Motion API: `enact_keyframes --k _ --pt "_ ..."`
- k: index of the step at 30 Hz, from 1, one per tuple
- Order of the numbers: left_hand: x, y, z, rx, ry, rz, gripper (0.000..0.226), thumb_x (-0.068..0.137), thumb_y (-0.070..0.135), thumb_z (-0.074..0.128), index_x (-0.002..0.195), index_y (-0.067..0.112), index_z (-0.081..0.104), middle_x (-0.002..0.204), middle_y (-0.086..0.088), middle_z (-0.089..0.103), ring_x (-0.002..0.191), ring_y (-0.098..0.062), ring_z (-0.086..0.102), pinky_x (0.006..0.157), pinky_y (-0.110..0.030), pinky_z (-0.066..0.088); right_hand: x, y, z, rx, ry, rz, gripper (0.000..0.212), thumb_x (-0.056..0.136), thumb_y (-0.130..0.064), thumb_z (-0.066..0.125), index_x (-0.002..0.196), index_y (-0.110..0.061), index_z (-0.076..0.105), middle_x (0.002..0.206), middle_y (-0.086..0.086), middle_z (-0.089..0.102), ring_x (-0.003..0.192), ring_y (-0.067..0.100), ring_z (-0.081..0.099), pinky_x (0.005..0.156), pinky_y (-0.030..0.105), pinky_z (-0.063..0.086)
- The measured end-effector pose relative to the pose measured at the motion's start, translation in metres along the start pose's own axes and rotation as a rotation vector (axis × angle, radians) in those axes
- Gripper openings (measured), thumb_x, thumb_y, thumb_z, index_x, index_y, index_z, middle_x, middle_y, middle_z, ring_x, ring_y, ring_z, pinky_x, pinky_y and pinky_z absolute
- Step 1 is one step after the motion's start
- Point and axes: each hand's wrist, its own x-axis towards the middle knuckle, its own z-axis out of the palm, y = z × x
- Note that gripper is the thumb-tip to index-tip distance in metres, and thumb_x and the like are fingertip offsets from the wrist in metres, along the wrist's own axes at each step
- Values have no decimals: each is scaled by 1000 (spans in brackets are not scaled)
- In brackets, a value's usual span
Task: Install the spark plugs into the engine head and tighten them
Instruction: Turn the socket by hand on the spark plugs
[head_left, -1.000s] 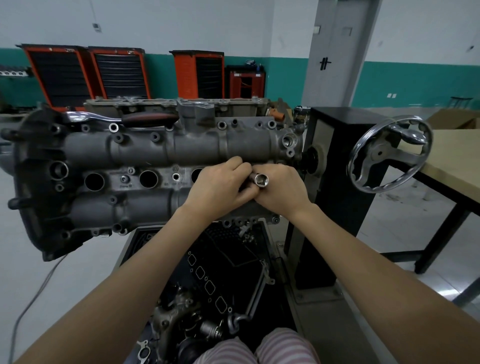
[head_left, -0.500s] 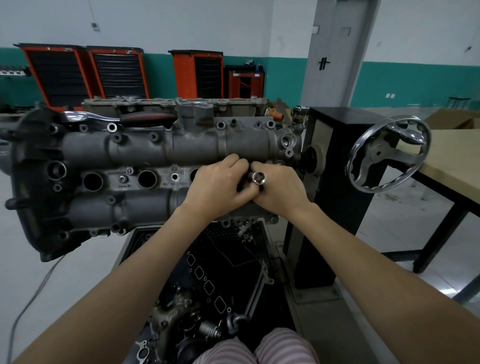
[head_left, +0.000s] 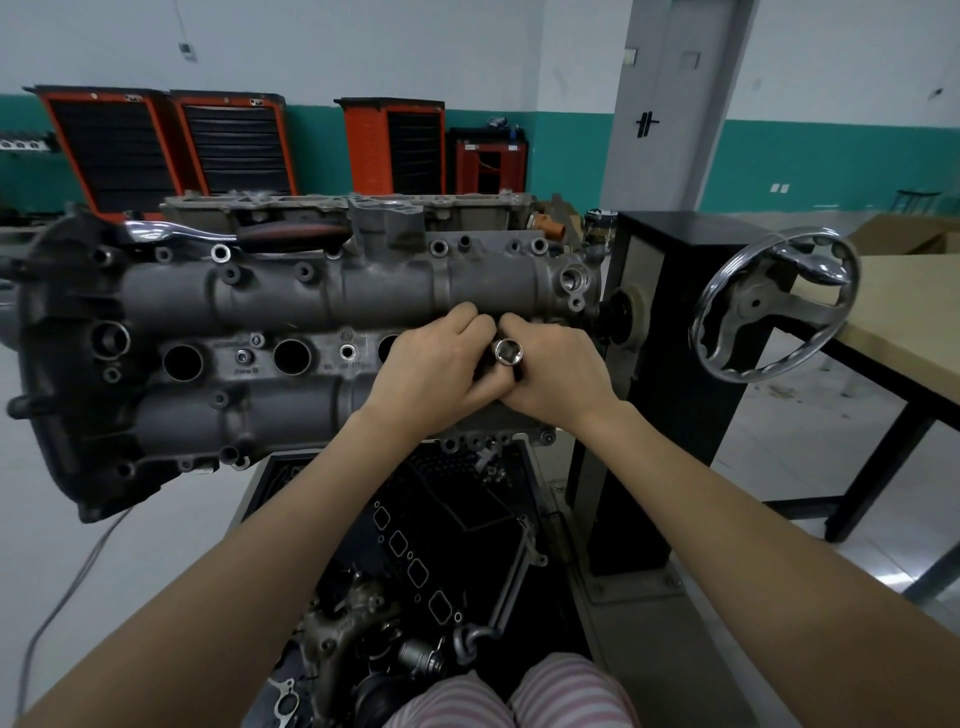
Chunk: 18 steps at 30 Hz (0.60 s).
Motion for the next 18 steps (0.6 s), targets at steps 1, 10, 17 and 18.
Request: enact_keyframes --k 1,10,17,18 --pt "0 0 0 4 -1 -3 30 80 32 48 66 5 50 64 -8 48 45 -24 47 43 -22 21 0 0 0 -3 1 -5 21 69 -16 67 72 -5 49 55 8 54 46 34 51 45 26 26" --pt "-1 -1 1 9 38 -23 36 83 31 50 58 4 54 56 -10 50 42 -29 50 40 -23 31 -2 2 1 62 45 -5 16 74 -19 57 63 -7 57 57 7 59 54 32 56 47 27 29" --pt "-1 1 -1 -4 24 -7 33 84 27 49 63 2 53 60 -11 49 43 -28 48 44 -22 24 0 -2 -3 6 24 -43 22 72 -22 62 73 -4 49 55 7 56 47 33 53 46 25 24" --pt "-1 1 -1 -4 24 -6 33 84 27 49 64 2 53 61 -11 49 43 -28 48 44 -22 24 -1 -3 -4 16 33 -50 22 74 -25 55 73 -4 50 55 7 56 46 32 53 46 25 24"
